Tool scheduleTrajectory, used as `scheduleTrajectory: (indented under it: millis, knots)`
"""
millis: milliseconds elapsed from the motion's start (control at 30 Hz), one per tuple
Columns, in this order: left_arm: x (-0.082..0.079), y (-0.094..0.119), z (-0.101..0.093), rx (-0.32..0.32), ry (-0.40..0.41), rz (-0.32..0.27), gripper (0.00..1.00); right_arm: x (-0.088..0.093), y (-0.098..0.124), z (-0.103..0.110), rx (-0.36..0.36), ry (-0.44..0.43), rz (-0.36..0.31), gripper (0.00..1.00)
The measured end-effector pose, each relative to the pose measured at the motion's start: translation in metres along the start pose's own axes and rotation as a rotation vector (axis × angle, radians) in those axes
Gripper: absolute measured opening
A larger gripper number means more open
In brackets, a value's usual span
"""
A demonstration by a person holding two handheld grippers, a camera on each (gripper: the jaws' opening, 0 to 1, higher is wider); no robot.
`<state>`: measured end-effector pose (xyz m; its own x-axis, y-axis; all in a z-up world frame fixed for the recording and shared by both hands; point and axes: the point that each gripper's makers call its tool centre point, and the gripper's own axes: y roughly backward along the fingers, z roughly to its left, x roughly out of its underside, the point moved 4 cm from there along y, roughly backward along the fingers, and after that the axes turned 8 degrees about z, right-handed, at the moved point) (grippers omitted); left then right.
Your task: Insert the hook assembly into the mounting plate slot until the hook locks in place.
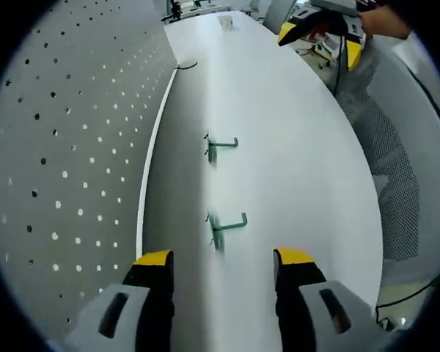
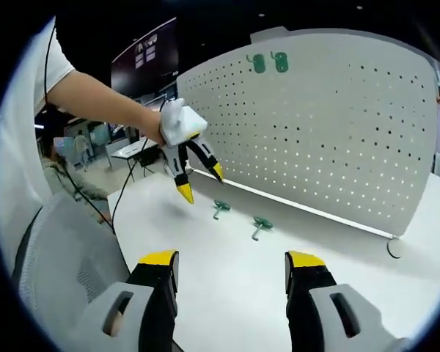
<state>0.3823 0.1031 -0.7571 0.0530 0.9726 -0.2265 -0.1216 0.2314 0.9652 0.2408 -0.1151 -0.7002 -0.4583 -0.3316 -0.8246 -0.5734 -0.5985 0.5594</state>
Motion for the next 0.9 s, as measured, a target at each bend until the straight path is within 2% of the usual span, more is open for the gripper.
scheduleTrajectory:
  millis: [267, 633, 900]
  knots:
    - [-0.004, -0.014, 0.008, 0.021, -0.030, 0.022, 0.53, 0.003, -0.001, -0.001, 0.007, -0.009, 0.015, 0.57]
    - [-0.006, -0.032, 0.004, 0.087, -0.036, 0.052, 0.49, 0.002, 0.001, -0.007, 0.030, -0.022, 0.002, 0.56]
    - [-0.003, -0.038, 0.001, 0.107, -0.038, 0.074, 0.48, -0.001, 0.004, -0.010, 0.042, -0.037, -0.013, 0.55]
